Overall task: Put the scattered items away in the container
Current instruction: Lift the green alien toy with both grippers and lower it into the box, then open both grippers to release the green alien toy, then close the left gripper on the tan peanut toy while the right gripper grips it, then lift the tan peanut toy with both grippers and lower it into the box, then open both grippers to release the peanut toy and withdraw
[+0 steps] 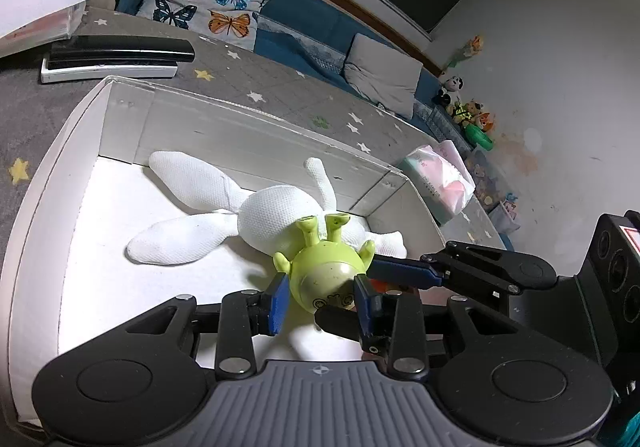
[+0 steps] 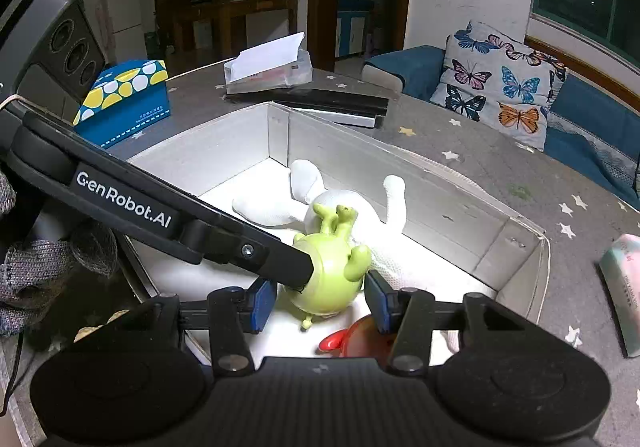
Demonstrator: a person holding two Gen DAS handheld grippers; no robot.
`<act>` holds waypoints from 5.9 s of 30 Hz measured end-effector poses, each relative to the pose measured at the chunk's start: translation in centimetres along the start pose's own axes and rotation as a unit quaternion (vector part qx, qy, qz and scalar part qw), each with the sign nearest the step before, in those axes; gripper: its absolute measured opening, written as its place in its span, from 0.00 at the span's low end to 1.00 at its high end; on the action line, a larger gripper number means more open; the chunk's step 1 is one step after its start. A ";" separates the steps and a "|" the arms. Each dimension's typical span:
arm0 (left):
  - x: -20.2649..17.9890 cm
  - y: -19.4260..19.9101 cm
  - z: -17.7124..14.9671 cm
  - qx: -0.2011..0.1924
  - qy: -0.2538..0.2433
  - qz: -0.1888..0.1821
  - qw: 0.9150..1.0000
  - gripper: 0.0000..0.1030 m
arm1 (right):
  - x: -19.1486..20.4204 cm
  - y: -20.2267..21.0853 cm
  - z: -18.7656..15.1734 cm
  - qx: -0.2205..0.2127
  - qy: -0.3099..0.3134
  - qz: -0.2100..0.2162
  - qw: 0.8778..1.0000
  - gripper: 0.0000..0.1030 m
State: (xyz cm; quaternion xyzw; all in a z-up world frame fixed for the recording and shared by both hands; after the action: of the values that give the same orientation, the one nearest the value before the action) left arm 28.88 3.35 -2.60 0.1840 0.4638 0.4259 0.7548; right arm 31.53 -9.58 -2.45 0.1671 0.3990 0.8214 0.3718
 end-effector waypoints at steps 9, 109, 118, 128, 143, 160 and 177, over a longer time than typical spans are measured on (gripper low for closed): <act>0.1 0.7 -0.3 -0.008 0.006 0.010 1.000 0.37 | 0.1 0.8 -0.3 -0.008 0.000 -0.002 1.000 0.49; -1.5 6.1 -10.7 0.022 -0.095 0.117 0.988 0.42 | 11.6 2.4 -7.3 -0.047 0.054 0.054 0.996 0.69; -3.2 8.2 -10.1 -0.005 -0.099 0.098 0.990 0.41 | 11.2 5.0 -6.5 -0.071 0.063 0.048 0.994 0.68; -4.0 10.4 -4.1 -0.067 -0.081 0.086 0.991 0.40 | 8.7 6.8 -0.4 -0.103 0.095 0.036 0.990 0.67; 1.9 5.4 2.3 -0.030 -0.002 0.069 0.997 0.38 | 4.1 -0.7 5.3 -0.024 0.125 0.071 0.989 0.66; 2.8 2.4 2.1 0.021 -0.027 0.120 0.992 0.38 | 4.0 -4.6 5.3 0.046 0.172 0.096 0.979 0.63; 1.8 4.8 1.8 -0.034 -0.010 0.109 0.993 0.38 | 3.6 -0.5 4.8 -0.012 0.137 0.074 0.988 0.67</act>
State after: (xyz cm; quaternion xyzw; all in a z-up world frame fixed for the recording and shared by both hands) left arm 28.58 7.77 0.53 0.2121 0.4190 0.5190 0.7142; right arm 32.13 -4.15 0.08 0.0778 0.4232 0.8662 0.2542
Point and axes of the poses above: each gripper's, at about its wrist camera, not at the fingertips, and y roughly against the way its jaws point, x to its left, z to its top, the point moved 5 cm from there along -y, roughly the way its jaws point, and after that the axes turned 7 degrees about x, right-handed, at the moved point
